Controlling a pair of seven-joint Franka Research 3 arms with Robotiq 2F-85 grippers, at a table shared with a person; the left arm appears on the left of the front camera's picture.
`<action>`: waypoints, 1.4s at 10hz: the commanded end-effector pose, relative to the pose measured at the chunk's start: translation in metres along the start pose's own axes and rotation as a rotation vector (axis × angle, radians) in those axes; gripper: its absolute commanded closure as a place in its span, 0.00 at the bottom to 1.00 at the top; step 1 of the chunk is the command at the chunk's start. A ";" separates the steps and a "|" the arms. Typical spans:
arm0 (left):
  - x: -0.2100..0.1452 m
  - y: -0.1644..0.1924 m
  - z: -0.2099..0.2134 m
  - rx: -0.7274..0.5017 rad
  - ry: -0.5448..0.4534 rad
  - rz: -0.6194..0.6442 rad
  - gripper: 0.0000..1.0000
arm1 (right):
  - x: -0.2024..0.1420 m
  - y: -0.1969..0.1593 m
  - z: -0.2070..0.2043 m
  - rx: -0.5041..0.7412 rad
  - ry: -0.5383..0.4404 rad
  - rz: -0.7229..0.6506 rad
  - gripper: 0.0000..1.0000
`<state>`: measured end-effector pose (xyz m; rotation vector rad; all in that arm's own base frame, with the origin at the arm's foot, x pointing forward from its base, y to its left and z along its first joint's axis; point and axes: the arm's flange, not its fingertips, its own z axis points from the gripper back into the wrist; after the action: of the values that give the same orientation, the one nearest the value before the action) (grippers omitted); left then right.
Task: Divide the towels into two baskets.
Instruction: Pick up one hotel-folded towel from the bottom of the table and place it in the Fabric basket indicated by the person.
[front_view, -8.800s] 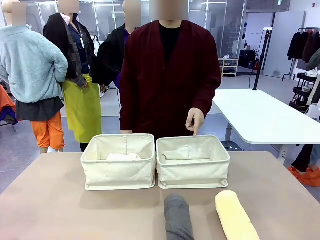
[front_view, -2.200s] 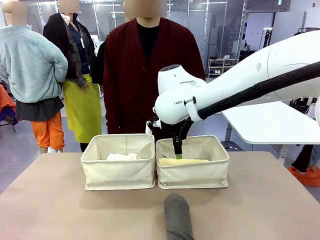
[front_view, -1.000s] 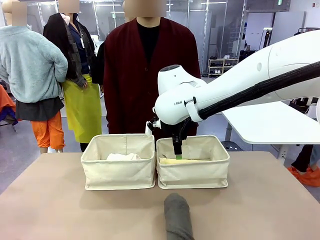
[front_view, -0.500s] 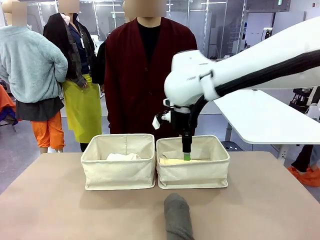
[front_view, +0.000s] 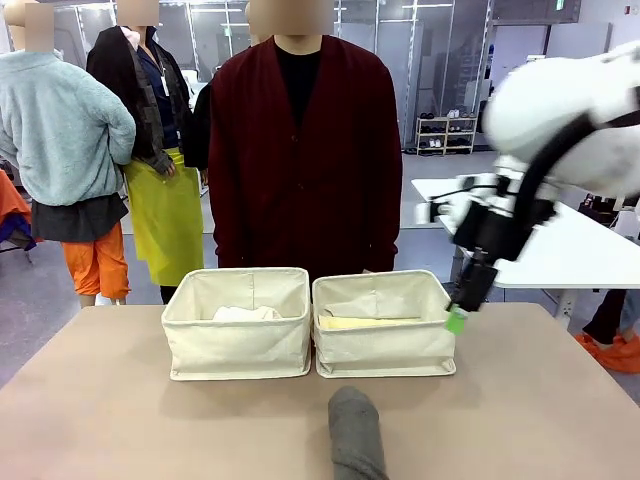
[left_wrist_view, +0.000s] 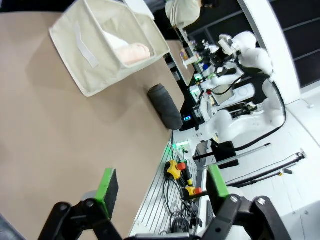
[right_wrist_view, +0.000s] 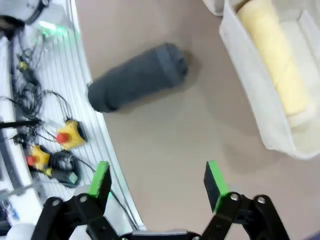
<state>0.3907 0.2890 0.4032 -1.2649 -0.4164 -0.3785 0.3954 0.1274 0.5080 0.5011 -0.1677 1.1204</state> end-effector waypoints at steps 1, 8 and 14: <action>-0.004 -0.006 0.001 -0.008 0.001 -0.012 0.11 | -0.070 0.004 0.022 0.086 -0.278 -0.136 0.07; -0.004 -0.006 0.001 -0.008 0.001 -0.012 0.11 | -0.289 -0.047 0.062 0.491 -0.785 -0.832 0.07; -0.004 -0.006 0.001 -0.008 0.001 -0.012 0.11 | -0.315 -0.057 0.050 0.507 -0.786 -0.852 0.07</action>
<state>0.3909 0.2887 0.4032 -1.2654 -0.4159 -0.3794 0.3206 -0.1706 0.4137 1.3197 -0.3061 0.0489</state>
